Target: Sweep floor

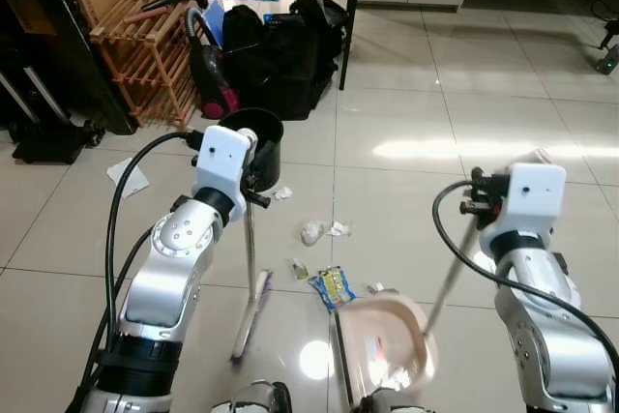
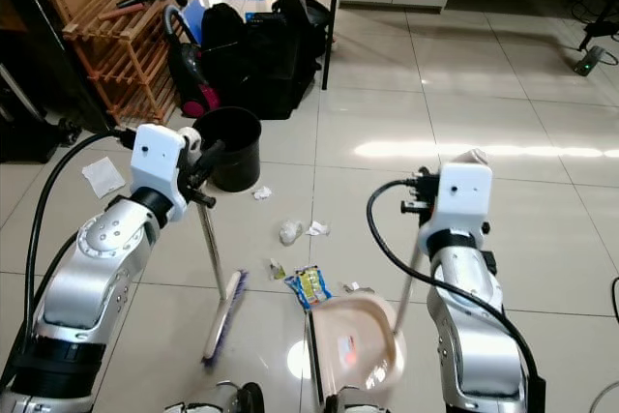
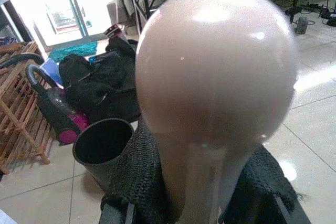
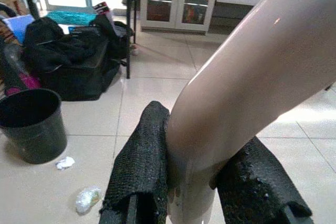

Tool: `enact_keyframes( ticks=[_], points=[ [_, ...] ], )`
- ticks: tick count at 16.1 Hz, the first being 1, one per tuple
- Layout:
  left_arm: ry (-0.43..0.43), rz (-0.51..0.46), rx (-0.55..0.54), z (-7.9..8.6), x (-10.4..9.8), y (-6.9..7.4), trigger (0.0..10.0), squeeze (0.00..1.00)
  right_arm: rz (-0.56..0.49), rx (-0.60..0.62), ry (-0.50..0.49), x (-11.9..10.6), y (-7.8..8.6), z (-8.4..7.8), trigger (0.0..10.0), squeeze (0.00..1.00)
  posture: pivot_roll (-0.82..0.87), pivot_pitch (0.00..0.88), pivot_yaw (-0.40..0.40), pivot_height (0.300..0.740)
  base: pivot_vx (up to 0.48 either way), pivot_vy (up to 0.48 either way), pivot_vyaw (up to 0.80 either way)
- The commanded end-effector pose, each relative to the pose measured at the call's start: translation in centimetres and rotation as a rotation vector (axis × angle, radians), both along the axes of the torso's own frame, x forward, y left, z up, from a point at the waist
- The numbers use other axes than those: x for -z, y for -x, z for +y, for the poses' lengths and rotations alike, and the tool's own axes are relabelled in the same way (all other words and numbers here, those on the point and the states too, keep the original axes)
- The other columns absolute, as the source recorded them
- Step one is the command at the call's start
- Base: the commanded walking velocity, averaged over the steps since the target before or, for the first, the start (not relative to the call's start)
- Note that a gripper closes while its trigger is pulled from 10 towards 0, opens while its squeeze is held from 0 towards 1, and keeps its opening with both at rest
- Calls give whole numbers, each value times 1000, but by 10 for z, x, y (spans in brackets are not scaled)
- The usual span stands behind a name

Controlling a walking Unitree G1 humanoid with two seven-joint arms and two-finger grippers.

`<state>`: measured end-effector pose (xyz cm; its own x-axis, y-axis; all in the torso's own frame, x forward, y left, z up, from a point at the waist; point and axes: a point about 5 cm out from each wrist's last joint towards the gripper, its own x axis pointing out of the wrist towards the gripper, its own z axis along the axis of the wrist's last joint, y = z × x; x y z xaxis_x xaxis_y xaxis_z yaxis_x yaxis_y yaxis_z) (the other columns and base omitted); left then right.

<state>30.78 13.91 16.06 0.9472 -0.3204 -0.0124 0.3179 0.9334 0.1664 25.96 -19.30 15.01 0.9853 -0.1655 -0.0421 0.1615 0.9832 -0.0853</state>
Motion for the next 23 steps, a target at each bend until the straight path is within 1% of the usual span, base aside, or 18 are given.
enact_keyframes(
  ticks=[1, 3, 5, 6, 8, 17, 20, 23],
  points=[
    [-13, -47, 4, 0, -7, 1, 10000, 0, -57, 24, 0, -8, 1, -6, 10000, 0, -84, 141, -6, 740, 322, 0, 0],
    [-6, -49, 7, -1, -8, 1, 10000, 0, -69, 19, 1, -11, -1, -5, 10000, 0, -83, 141, -1, 740, 345, 0, 0],
    [-6, -57, 13, -2, -9, -1, 10000, 0, -67, 40, -55, -10, -3, -6, 10000, 0, -80, 139, 4, 740, 362, 0, 0],
    [-5, -58, 15, -2, -10, -1, 10000, 0, -66, 43, -62, -9, -3, -6, 10000, 0, -80, 139, 4, 740, 368, 0, 0],
    [-6, -64, 19, -2, -11, -2, 10000, 0, -68, 35, -58, -9, -4, -5, 10000, 0, -77, 139, 7, 740, 368, 0, -463],
    [-20, -69, 32, 0, -11, -2, 10000, 0, -81, 9, -53, -6, -4, 1, 10000, 0, -65, 127, 16, 740, 367, 0, 0],
    [-39, -84, 34, -1, -7, -1, 10000, 0, -90, 26, -50, -5, -8, 0, 10000, 0, -59, 125, 18, 740, 0, 0, 0],
    [-70, -119, 46, -4, 5, -1, 10000, 0, -116, 41, -64, 4, -18, 1, 10000, 0, -35, 132, 7, 740, 0, 0, 0]
  ],
)
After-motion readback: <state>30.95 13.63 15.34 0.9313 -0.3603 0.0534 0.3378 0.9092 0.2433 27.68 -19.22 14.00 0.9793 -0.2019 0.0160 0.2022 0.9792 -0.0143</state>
